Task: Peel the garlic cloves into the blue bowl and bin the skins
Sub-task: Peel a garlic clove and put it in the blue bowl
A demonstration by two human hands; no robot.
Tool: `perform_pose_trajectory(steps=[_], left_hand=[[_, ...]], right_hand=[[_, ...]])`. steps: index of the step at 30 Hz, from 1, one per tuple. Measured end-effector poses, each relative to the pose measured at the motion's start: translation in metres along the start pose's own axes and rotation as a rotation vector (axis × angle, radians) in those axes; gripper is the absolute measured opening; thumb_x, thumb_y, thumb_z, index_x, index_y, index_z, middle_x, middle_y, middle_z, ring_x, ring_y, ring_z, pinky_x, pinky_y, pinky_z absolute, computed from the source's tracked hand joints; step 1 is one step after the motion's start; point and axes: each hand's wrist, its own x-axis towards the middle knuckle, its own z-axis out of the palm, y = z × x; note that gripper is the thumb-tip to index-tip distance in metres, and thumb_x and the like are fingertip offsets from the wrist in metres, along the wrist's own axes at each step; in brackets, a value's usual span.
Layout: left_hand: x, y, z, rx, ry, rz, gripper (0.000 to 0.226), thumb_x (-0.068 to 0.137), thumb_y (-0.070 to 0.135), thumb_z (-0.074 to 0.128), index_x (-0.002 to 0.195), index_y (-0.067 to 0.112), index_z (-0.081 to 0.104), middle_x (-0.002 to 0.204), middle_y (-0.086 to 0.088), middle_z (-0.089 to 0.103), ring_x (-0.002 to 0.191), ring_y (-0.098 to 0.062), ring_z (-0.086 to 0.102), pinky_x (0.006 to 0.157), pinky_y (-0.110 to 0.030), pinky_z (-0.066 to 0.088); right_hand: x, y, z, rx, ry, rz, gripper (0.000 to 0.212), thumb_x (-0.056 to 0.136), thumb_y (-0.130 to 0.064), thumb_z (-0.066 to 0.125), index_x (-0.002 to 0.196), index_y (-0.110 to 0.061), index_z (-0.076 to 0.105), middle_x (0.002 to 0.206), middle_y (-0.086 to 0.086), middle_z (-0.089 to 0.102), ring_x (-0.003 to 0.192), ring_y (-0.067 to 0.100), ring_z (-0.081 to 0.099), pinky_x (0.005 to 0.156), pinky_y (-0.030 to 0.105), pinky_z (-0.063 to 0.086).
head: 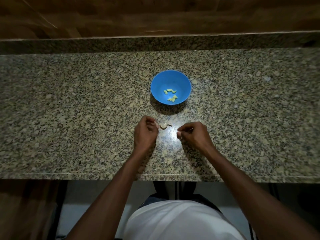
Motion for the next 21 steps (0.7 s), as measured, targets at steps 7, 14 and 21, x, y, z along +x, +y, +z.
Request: perform_pose_trajectory(steps=[7, 14, 21], left_hand=[[0.026, -0.019, -0.002, 0.387, -0.102, 0.244, 0.046, 0.089, 0.026, 0.076, 0.129, 0.011, 0.059, 0.129, -0.008, 0.054, 0.125, -0.027, 0.043, 0.101, -0.041, 0.044], [0.024, -0.040, -0.003, 0.462, -0.150, 0.345, 0.058, 0.098, 0.034, 0.066, 0.149, 0.011, 0.052, 0.160, -0.015, 0.039, 0.149, -0.036, 0.030, 0.120, -0.053, 0.031], [0.015, -0.067, 0.000, 0.457, -0.217, 0.363, 0.066, 0.107, 0.052, 0.045, 0.165, 0.029, 0.025, 0.175, 0.002, 0.007, 0.162, -0.022, -0.003, 0.128, -0.045, -0.005]], right_hand=[[0.005, -0.005, 0.005, -0.519, 0.025, -0.257, 0.012, 0.091, -0.008, 0.072, 0.086, -0.012, 0.082, 0.082, 0.006, 0.069, 0.070, 0.021, 0.065, 0.060, 0.031, 0.050], [0.012, -0.017, 0.015, -0.599, -0.025, -0.251, 0.020, 0.079, 0.009, 0.068, 0.075, -0.009, 0.075, 0.072, 0.006, 0.069, 0.060, 0.018, 0.067, 0.058, 0.041, 0.060], [0.009, -0.019, 0.024, -0.755, -0.006, -0.256, 0.027, 0.075, 0.007, 0.066, 0.072, -0.018, 0.074, 0.075, 0.000, 0.064, 0.063, 0.016, 0.061, 0.057, 0.035, 0.055]])
